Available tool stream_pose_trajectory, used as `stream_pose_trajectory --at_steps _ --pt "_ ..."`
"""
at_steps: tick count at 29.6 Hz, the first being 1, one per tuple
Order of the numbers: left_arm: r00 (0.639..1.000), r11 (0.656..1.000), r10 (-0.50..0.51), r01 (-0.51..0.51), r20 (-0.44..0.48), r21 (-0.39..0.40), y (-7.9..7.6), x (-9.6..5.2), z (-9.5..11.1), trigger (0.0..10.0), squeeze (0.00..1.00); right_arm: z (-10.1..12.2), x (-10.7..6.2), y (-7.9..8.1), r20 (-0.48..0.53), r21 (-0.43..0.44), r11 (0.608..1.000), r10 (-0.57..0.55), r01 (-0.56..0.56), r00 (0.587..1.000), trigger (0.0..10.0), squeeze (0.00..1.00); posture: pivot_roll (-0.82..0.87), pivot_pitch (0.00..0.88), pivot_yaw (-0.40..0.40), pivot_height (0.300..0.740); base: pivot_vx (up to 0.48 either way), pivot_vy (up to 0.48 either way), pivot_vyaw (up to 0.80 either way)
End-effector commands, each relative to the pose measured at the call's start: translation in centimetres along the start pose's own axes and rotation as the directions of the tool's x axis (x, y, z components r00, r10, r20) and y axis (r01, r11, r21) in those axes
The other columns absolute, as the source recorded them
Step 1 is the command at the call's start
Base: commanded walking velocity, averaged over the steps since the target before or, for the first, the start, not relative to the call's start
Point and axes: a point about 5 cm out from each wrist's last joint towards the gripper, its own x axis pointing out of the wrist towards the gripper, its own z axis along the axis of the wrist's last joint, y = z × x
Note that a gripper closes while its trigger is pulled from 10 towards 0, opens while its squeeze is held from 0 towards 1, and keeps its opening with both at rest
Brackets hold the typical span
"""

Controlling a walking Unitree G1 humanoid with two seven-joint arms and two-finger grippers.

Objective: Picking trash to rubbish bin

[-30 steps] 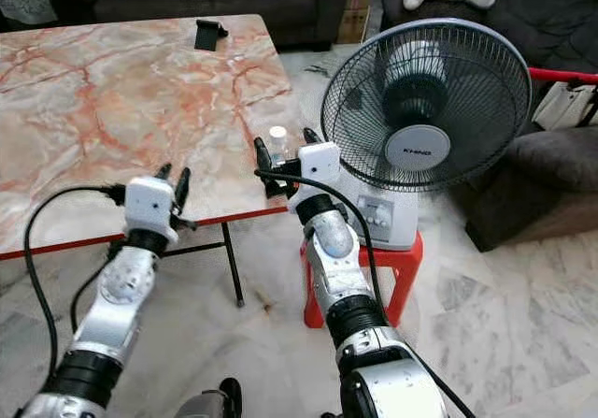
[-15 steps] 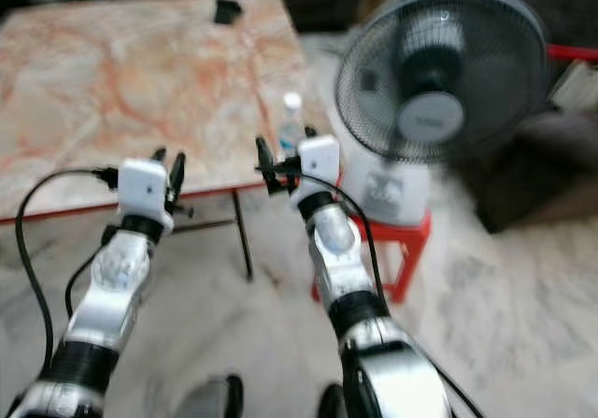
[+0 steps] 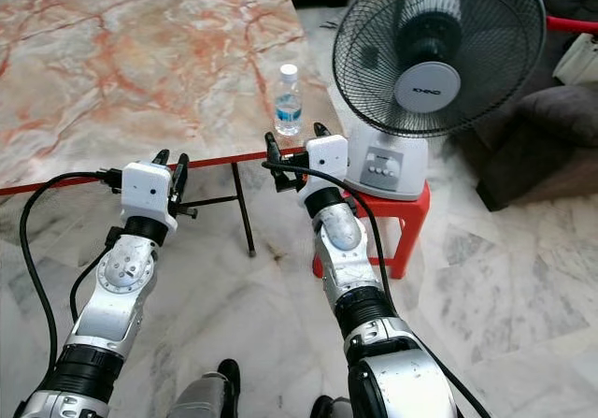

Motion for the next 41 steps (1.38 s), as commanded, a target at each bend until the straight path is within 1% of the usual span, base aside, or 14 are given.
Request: stream_pose_trajectory --at_steps 1,4,6,9,14,20,21,23,26,35,41 --pt "1.000 1.000 0.004 -0.004 0.018 0.008 0.1 0.2 0.5 10.0 0.00 0.3 0.2 0.3 0.013 0.008 1.000 0.002 -0.002 1.000 10.0 0.00 0.14 0.164 -0.002 0.740 0.000 0.000 0.00" --pt "1.000 1.000 0.004 -0.004 0.018 0.008 0.1 0.2 0.5 10.0 0.00 0.3 0.2 0.3 0.015 0.005 1.000 0.002 -0.002 1.000 10.0 0.00 0.14 0.164 -0.002 0.740 0.000 0.000 0.00" --pt "1.000 1.000 -0.010 0.010 0.024 0.002 -0.5 0.3 0.6 10.0 0.00 0.5 0.2 0.4 0.028 -0.024 1.000 0.010 -0.009 1.000 10.0 0.00 0.14 0.151 -0.001 0.740 0.000 0.000 0.00" --pt "0.999 1.000 -0.015 0.015 0.029 -0.004 -0.8 0.4 0.7 10.0 0.00 0.6 0.2 0.4 0.027 -0.030 0.999 0.013 -0.012 1.000 10.0 0.00 0.14 0.154 -0.003 0.740 0.080 0.000 0.45" --pt "0.999 1.000 -0.011 0.011 0.034 -0.009 -0.8 0.6 0.9 10.0 0.00 0.7 0.4 0.0 0.028 -0.004 1.000 -0.012 0.013 1.000 10.0 0.00 0.14 0.165 -0.005 0.740 0.144 0.000 0.08" --pt "0.999 1.000 -0.002 0.003 0.037 -0.008 -0.8 0.5 1.0 10.0 0.00 1.3 0.5 0.0 0.052 -0.038 0.999 0.002 0.000 0.999 10.0 0.00 0.14 0.176 -0.003 0.740 0.000 0.000 0.00" --pt "0.999 1.000 -0.001 0.001 0.039 -0.008 -0.8 0.6 1.0 10.0 0.00 1.2 0.6 0.0 0.039 -0.057 0.998 -0.006 0.008 0.999 10.0 0.00 0.14 0.178 -0.002 0.740 0.000 0.000 0.65" --pt "0.999 1.000 0.001 0.000 0.044 -0.011 -0.9 0.6 1.2 10.0 0.00 1.1 0.6 0.0 0.033 -0.032 0.999 -0.017 0.018 0.999 10.0 0.00 0.14 0.178 -0.002 0.740 0.240 0.000 0.71" --pt "0.999 1.000 0.002 -0.002 0.047 -0.015 -1.0 0.6 1.2 10.0 0.00 1.2 0.7 -0.2 0.038 -0.005 0.999 -0.035 0.035 0.999 10.0 0.00 0.14 0.178 -0.002 0.740 0.245 0.000 0.00" --pt "0.999 1.000 0.002 -0.001 0.048 -0.019 -1.1 0.5 1.2 10.0 0.00 1.2 0.7 -0.2 0.040 -0.012 0.999 -0.033 0.034 0.999 10.0 0.00 0.14 0.167 0.000 0.740 0.254 0.000 0.00" --pt "0.999 1.000 -0.001 0.002 0.052 -0.020 -1.3 0.6 1.2 10.0 0.00 1.3 0.8 -0.2 0.045 0.000 0.999 -0.036 0.036 0.998 10.0 0.00 0.14 0.152 0.001 0.740 0.268 0.000 0.00"
